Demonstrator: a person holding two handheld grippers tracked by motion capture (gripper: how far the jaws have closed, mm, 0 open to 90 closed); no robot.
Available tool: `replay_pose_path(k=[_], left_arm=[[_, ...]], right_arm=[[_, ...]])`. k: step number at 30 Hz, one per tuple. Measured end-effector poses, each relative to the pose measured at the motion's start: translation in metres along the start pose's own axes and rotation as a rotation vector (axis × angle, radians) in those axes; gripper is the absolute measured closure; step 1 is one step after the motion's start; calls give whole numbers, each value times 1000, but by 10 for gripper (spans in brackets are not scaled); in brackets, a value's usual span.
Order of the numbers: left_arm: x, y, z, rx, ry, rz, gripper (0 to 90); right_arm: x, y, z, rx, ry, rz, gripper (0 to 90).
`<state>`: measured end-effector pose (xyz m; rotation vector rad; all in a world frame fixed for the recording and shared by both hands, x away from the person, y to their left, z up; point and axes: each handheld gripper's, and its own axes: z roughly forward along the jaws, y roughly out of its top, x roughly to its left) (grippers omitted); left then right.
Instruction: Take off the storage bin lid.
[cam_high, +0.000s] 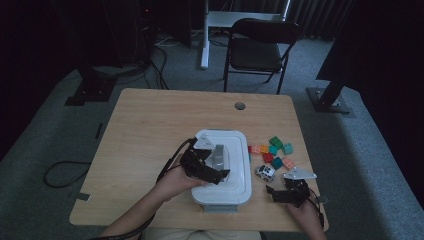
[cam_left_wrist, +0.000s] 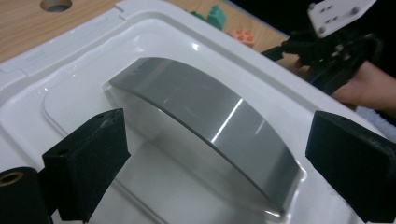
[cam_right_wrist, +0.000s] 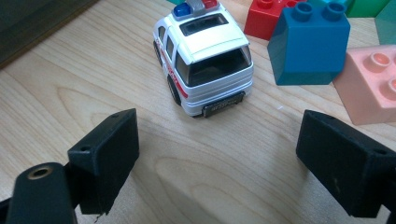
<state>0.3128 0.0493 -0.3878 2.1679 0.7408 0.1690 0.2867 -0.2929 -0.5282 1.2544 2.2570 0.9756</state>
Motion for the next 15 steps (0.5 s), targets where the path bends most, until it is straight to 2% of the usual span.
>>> replay_pose_path(k=[3, 5, 12, 15], left_arm=[[-1, 0, 4, 5, 14, 4, 67], [-3, -1, 6, 0, 30, 14, 130], [-6, -1, 9, -16, 61, 9, 160], [-7, -2, 9, -26, 60, 0, 188]], right_arm=[[0, 0, 0, 0, 0, -1, 127], [0, 0, 0, 0, 0, -1, 127], [0, 0, 0, -1, 0, -1, 127], [0, 0, 0, -1, 0, 0, 127]])
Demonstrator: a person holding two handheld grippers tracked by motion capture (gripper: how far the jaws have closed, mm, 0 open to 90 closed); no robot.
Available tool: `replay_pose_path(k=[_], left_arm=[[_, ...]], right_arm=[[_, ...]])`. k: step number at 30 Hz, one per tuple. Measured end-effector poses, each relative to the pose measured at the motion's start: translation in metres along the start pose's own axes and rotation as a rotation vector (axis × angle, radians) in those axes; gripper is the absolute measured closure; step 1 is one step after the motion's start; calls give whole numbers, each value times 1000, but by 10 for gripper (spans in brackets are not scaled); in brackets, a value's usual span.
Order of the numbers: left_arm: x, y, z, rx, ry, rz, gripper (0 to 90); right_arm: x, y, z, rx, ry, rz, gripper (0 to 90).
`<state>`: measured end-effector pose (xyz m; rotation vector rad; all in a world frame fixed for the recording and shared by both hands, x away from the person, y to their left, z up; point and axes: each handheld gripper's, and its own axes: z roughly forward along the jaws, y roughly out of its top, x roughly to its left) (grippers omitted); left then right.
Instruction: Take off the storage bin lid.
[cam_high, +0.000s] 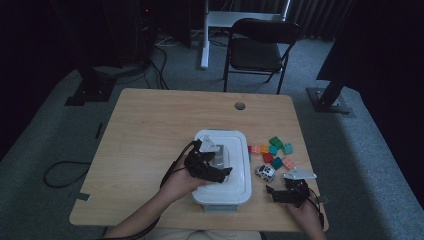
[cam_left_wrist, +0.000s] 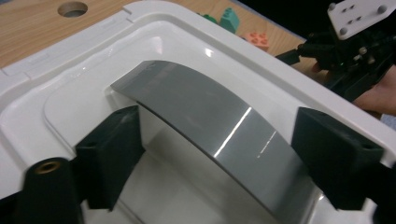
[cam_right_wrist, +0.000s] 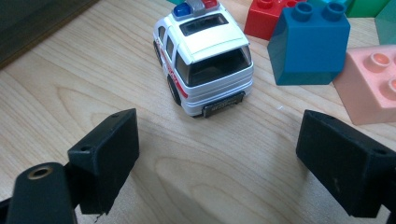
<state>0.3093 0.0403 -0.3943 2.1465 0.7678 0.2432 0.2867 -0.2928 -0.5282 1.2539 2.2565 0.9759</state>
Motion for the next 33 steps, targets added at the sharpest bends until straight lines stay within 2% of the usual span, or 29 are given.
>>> replay_pose_path(k=[2, 3, 6, 11, 12, 13, 17, 20, 23, 33], left_arm=[[-1, 0, 0, 2, -5, -7, 239], [-1, 0, 0, 10, -18, -6, 239], [-1, 1, 1, 19, -61, -1, 333], [-1, 2, 1, 18, -66, -15, 372], [1, 1, 0, 9, -88, -43, 372], [2, 0, 0, 4, -93, -54, 411], [4, 0, -4, -9, -118, -69, 457], [5, 2, -12, -37, -137, -70, 499], [7, 5, -20, -63, -138, -69, 526], [25, 2, -35, -99, -142, -115, 592]], right_arm=[[0, 0, 0, 0, 0, 0, 127], [0, 0, 0, 0, 0, 0, 128], [0, 0, 0, 0, 0, 0, 128], [0, 0, 0, 0, 0, 0, 129], [0, 0, 0, 0, 0, 0, 129], [0, 0, 0, 0, -1, -1, 130], [0, 0, 0, 0, 0, -1, 130], [0, 0, 0, 1, 0, 0, 130], [0, 0, 0, 1, 1, 0, 130], [0, 0, 0, 1, 1, 0, 130]])
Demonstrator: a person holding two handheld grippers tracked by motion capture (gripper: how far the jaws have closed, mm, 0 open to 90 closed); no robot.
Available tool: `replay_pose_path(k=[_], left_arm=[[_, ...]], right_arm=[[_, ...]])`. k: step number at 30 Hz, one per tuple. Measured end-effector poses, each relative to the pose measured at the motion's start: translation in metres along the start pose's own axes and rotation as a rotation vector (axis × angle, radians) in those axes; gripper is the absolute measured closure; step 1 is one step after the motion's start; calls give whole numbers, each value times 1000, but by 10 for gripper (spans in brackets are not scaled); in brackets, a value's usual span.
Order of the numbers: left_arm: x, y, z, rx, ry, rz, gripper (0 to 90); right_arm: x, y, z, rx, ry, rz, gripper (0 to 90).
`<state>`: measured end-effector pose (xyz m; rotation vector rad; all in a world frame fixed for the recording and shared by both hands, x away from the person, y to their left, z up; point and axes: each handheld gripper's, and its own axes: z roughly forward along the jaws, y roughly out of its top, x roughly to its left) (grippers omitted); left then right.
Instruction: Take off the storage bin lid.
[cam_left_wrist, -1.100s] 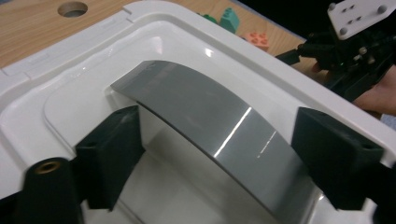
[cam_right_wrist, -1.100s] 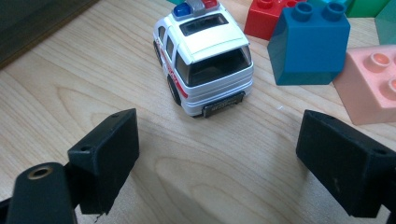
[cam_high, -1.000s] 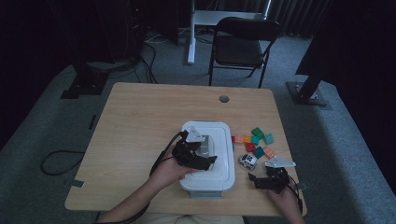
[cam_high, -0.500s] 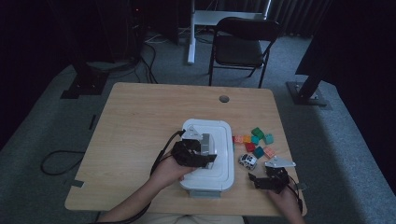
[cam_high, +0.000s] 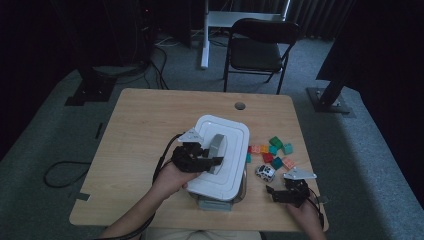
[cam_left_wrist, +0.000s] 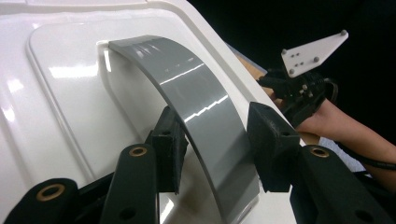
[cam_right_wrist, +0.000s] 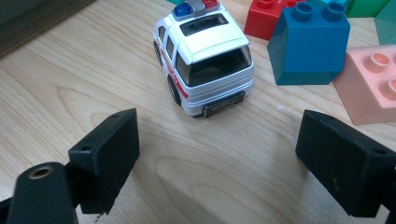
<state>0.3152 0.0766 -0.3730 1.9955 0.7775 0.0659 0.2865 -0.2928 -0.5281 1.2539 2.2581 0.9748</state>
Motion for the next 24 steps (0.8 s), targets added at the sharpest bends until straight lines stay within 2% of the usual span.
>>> replay_pose_path(k=[3, 5, 6, 16, 24], left_arm=[[8, -1, -7, -31, 12, -26, 605], [9, -2, -10, -40, 17, -29, 620], [11, -1, -13, -47, 25, -30, 660], [25, 0, -48, -128, 46, -68, 670], [33, -8, -71, -164, 72, -90, 671]], right_arm=[[0, 0, 0, 0, 0, 0, 130], [0, 0, 0, 0, 0, 0, 130], [0, 0, 0, 0, 0, 0, 130], [0, 0, 0, -1, -1, -1, 130], [0, 0, 0, -1, -1, -2, 130]])
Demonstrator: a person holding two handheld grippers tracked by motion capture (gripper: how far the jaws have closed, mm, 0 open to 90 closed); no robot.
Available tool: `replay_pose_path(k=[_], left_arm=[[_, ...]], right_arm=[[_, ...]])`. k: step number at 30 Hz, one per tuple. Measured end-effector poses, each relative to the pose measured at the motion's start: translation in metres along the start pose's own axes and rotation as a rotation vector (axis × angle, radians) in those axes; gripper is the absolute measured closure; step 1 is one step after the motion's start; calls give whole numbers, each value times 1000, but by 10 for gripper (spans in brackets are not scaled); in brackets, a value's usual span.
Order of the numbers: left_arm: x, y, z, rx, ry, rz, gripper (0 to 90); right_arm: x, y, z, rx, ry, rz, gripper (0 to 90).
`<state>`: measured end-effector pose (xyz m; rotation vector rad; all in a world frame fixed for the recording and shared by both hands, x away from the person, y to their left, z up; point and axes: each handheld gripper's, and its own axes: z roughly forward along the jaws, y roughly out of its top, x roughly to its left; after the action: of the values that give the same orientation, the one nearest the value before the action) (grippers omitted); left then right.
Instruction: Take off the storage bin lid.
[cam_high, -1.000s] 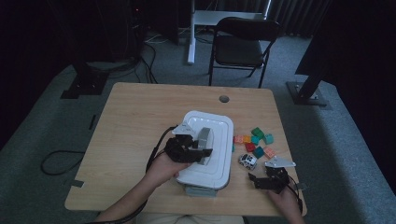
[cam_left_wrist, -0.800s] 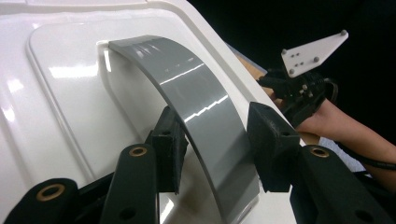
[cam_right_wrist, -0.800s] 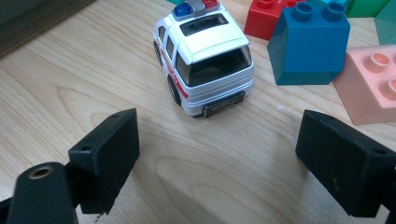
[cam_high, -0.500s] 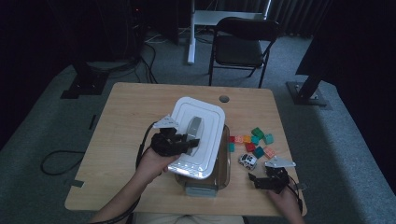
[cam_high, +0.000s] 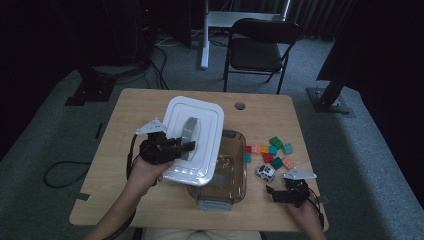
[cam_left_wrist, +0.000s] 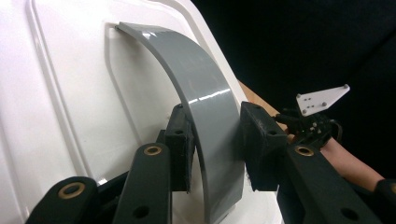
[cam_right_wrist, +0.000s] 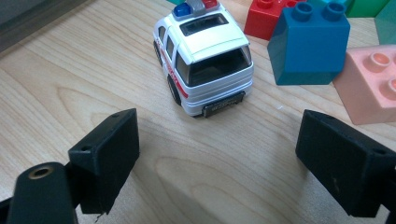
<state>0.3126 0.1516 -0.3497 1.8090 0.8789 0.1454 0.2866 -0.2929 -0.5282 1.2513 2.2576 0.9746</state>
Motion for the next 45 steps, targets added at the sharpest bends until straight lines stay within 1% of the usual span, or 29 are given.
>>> replay_pose_path(k=[4, 7, 13, 15, 17, 19, 21, 25, 27, 31, 33, 34, 35, 37, 38, 43, 45], left_arm=[[6, -4, -14, -21, 19, -12, 671], [12, -8, -25, -38, 25, -29, 671], [22, -14, -47, -69, 65, -45, 671], [26, -16, -55, -89, 78, -52, 671], [29, -18, -63, -99, 106, -48, 671], [35, -21, -68, -107, 110, -68, 675], [42, -25, -70, -106, 117, -86, 676], [53, -37, -66, -93, 110, -124, 676], [59, -45, -58, -86, 100, -145, 676], [68, -59, -46, -64, 80, -182, 676], [73, -66, -42, -68, 63, -194, 676], [75, -69, -40, -64, 61, -210, 680], [77, -72, -38, -63, 62, -211, 681], [81, -78, -33, -63, 44, -223, 682], [83, -81, -30, -54, 49, -228, 685], [94, -96, -11, -19, 32, -263, 687], [98, -101, -3, -6, 33, -277, 687]], right_arm=[[0, 0, 0, -1, 0, -1, 130], [0, 0, 0, 0, 0, 1, 130], [0, 0, 0, 1, 0, 2, 130], [0, 0, 0, 1, 0, 2, 130], [0, 0, 0, 1, 0, 2, 130], [0, 0, 0, 1, 0, 2, 130], [0, 0, 0, 0, -1, 2, 130], [0, 0, 0, 0, -1, 4, 130], [0, 0, 0, 0, -1, 4, 130], [0, 0, 0, 1, -2, 5, 130], [0, 0, 0, 1, -2, 5, 130], [0, 0, 0, 1, -2, 5, 130], [0, 0, 0, 1, -2, 4, 130], [0, 0, 0, 1, -2, 4, 130], [0, 0, 0, 1, -2, 4, 130], [0, 0, 0, 1, -2, 4, 130], [0, 0, 0, 1, -2, 5, 130]])
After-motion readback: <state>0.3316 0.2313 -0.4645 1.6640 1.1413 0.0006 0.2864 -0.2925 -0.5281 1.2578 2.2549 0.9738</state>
